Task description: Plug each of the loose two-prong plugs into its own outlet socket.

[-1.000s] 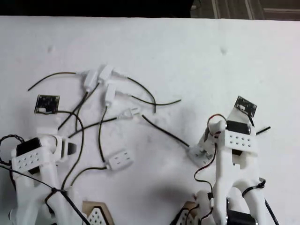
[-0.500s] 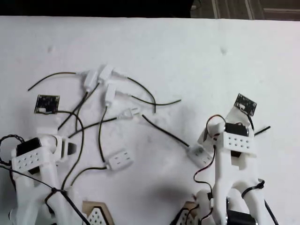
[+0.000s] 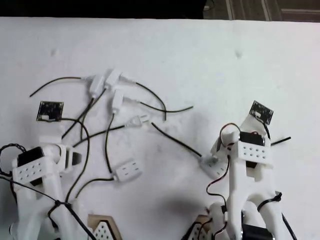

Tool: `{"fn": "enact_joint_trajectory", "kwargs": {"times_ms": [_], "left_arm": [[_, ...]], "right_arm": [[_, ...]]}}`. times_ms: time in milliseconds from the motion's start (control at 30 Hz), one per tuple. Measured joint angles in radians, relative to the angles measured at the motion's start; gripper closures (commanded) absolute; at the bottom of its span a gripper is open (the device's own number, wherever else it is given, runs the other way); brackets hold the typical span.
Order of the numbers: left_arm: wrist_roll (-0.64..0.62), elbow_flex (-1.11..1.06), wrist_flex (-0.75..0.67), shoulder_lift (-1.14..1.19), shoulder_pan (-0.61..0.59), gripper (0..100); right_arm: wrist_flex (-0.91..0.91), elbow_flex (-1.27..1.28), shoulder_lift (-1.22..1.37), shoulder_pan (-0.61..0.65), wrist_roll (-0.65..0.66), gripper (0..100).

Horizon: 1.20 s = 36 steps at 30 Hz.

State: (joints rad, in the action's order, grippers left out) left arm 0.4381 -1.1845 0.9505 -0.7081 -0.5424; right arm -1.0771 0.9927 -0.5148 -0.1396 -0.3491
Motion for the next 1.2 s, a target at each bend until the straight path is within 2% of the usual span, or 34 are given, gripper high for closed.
{"fn": "enact_joint_trajectory", "kwargs": {"times_ms": [100,333,500,967,1200], "left_arm": [[0.0,0.0,0.0,0.0,0.0,72],[0.0,0.0,0.0,0.0,0.0,72],[0.0,0.0,0.0,0.0,0.0,72],[0.0,0.0,0.0,0.0,0.0,72],[0.0,0.0,0.0,0.0,0.0,72]], "right_arm": [[0.002,0.0,0.0,0.0,0.0,80.6],[0.015,-0.058,0.081,0.002,-0.118,80.5],[-0.043,-0.149,0.178,-0.031,-0.172,80.5],[-0.054,-0.362,0.555,-0.037,-0.181,80.8],[-0.058,-0.382,0.594,-0.032,-0.181,81.9]]}}
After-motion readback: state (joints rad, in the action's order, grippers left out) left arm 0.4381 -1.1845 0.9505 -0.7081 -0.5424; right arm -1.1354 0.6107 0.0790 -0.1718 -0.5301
